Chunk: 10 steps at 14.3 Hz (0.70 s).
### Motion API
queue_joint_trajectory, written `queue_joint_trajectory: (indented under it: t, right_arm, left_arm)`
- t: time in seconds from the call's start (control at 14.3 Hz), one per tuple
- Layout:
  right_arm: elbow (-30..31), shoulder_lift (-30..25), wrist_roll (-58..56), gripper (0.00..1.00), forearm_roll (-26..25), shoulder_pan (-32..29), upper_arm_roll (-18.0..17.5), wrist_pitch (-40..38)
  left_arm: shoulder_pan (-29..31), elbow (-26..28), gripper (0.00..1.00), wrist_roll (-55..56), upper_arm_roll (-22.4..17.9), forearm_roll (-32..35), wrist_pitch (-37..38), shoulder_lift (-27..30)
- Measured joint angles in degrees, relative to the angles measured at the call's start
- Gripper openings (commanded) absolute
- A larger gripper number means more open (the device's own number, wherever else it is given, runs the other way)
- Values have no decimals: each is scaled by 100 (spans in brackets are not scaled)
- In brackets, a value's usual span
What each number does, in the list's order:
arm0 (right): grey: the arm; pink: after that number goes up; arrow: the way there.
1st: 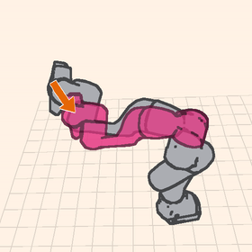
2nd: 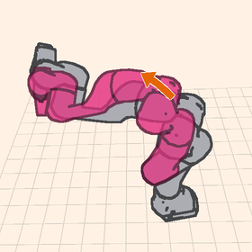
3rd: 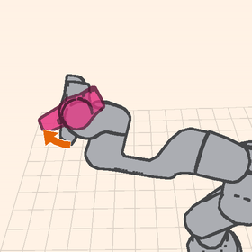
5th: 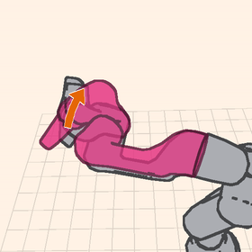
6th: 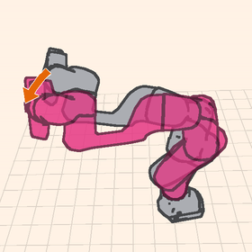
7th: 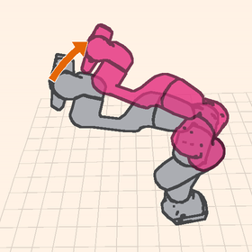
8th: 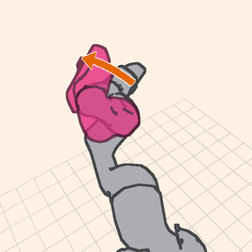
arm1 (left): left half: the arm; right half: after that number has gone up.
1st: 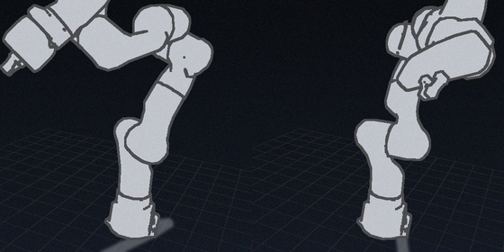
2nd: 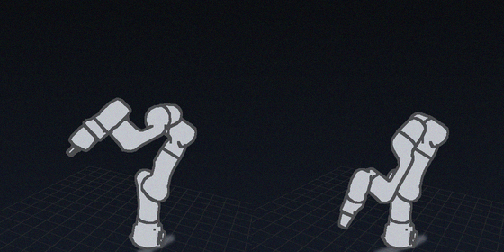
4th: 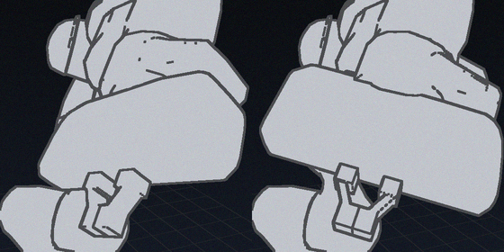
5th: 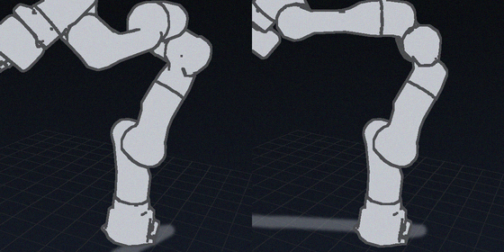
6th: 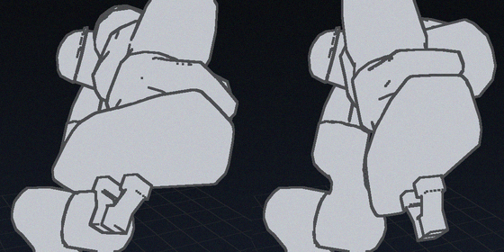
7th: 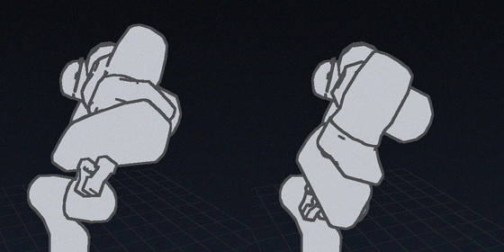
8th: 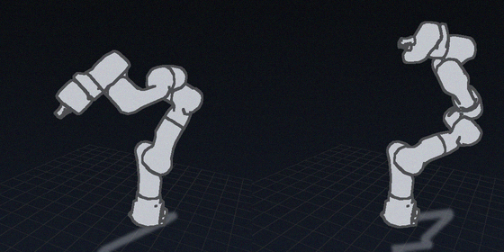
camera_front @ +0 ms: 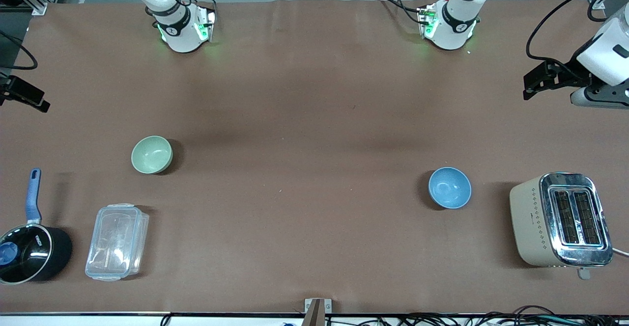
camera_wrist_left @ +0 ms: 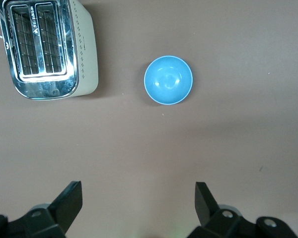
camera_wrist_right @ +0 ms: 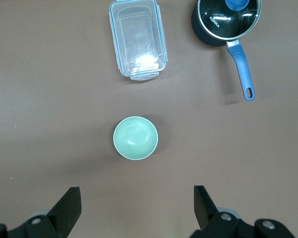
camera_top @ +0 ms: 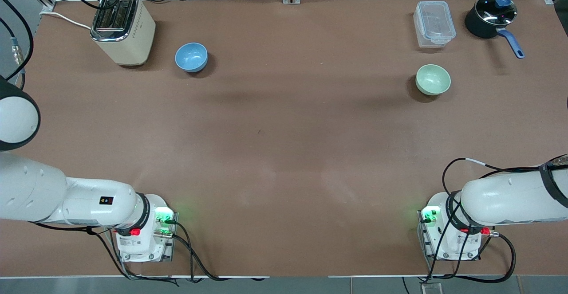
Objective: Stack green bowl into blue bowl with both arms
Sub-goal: 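Move the left gripper down toward the blue bowl beside the toaster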
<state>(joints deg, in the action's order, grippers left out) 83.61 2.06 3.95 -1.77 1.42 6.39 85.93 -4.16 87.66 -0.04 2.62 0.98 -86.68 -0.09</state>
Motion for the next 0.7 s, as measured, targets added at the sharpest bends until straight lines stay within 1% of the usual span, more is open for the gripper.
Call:
queue_joint_trajectory:
  t: [0.42, 0.56, 0.7]
  right_arm:
    - [0, -1, -63, 100, 0, -1, 4, 0]
    - [1, -1, -74, 100, 0, -2, 6, 0]
    - [2, -2, -81, 100, 0, -2, 7, 0]
  left_arm:
    - [36, -8, 100, 0, -22, 0, -2, -81]
    - [41, 19, 100, 0, -26, 0, -154, -332]
    - [52, 78, 100, 0, -39, 21, -691, -776]
